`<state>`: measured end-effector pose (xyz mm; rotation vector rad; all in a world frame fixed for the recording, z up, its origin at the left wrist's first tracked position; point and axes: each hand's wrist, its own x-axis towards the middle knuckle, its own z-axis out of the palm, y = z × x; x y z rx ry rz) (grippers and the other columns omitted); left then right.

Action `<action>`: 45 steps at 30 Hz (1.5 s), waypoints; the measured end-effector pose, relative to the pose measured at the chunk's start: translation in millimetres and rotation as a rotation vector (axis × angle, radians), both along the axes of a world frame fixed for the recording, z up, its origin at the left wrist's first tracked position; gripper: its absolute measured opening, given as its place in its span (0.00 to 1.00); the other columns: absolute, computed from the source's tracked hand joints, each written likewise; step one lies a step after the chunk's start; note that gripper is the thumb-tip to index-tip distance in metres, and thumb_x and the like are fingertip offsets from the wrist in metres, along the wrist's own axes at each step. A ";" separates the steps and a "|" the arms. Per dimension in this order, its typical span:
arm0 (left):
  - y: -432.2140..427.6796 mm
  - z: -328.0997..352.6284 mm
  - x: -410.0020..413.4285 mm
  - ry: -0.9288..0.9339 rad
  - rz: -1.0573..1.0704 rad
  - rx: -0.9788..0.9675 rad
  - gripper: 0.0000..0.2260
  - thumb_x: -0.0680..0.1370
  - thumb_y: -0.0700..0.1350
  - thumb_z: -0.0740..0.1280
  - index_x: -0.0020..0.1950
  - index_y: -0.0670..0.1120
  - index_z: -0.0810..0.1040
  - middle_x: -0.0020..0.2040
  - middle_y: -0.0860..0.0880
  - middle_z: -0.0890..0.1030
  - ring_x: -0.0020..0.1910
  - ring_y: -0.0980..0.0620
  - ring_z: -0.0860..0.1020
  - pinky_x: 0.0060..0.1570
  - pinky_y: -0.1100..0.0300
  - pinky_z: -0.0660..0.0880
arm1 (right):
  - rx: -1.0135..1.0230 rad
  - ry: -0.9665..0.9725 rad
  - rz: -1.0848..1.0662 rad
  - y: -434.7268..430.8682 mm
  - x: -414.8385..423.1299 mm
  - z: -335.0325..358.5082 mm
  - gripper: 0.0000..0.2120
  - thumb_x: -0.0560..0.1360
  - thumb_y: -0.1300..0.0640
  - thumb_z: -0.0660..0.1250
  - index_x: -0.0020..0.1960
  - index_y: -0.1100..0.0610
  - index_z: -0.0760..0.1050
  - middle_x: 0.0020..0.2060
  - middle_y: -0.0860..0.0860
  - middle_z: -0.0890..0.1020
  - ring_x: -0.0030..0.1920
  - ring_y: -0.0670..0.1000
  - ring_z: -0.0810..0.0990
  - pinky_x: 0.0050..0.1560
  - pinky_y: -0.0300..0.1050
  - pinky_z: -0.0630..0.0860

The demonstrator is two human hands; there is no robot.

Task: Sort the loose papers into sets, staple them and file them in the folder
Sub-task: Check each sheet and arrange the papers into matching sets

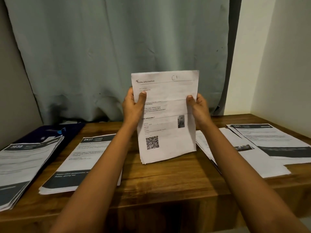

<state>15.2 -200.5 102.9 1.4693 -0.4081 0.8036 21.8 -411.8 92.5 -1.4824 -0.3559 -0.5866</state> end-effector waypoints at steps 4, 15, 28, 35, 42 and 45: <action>-2.7 -30.7 -6.6 0.091 0.021 0.082 0.15 0.80 0.48 0.63 0.64 0.44 0.69 0.56 0.52 0.77 0.47 0.62 0.78 0.39 0.71 0.77 | 0.054 -0.002 -0.082 3.9 2.0 -29.2 0.11 0.81 0.54 0.59 0.61 0.56 0.72 0.52 0.44 0.79 0.50 0.40 0.79 0.45 0.35 0.79; 6.6 -58.0 1.3 0.253 -0.115 0.107 0.14 0.78 0.49 0.66 0.62 0.44 0.76 0.57 0.47 0.81 0.53 0.51 0.82 0.49 0.55 0.80 | 0.061 -0.014 -0.169 2.6 6.4 -3.5 0.11 0.80 0.56 0.61 0.60 0.57 0.74 0.52 0.45 0.80 0.49 0.40 0.80 0.47 0.34 0.78; 7.5 -105.2 10.2 0.835 0.040 0.120 0.13 0.79 0.37 0.64 0.63 0.37 0.76 0.60 0.42 0.79 0.56 0.42 0.79 0.52 0.56 0.75 | -0.584 0.593 -0.287 2.9 -20.5 -84.9 0.13 0.80 0.58 0.60 0.62 0.61 0.73 0.60 0.58 0.78 0.57 0.59 0.78 0.52 0.49 0.75; 5.3 -120.6 -38.0 0.889 -0.084 0.324 0.16 0.72 0.32 0.70 0.57 0.43 0.75 0.59 0.46 0.80 0.55 0.46 0.79 0.52 0.55 0.77 | -0.821 0.651 -0.425 -1.4 -31.5 -105.4 0.14 0.75 0.61 0.62 0.58 0.65 0.74 0.57 0.63 0.78 0.56 0.64 0.77 0.55 0.54 0.76; 9.0 -120.5 -101.4 0.828 -0.150 0.381 0.29 0.72 0.29 0.68 0.71 0.42 0.65 0.57 0.52 0.74 0.46 0.59 0.75 0.34 0.74 0.73 | -0.939 0.636 -0.512 -0.1 -42.7 -114.9 0.13 0.76 0.62 0.61 0.59 0.66 0.72 0.57 0.63 0.77 0.57 0.64 0.76 0.53 0.52 0.74; 10.0 -125.8 -121.0 0.775 -0.124 0.412 0.27 0.73 0.28 0.66 0.70 0.42 0.68 0.60 0.51 0.75 0.40 0.65 0.74 0.31 0.76 0.72 | -0.990 0.597 -0.555 3.1 -48.2 -115.9 0.13 0.77 0.62 0.61 0.60 0.65 0.71 0.58 0.62 0.77 0.57 0.63 0.76 0.51 0.51 0.73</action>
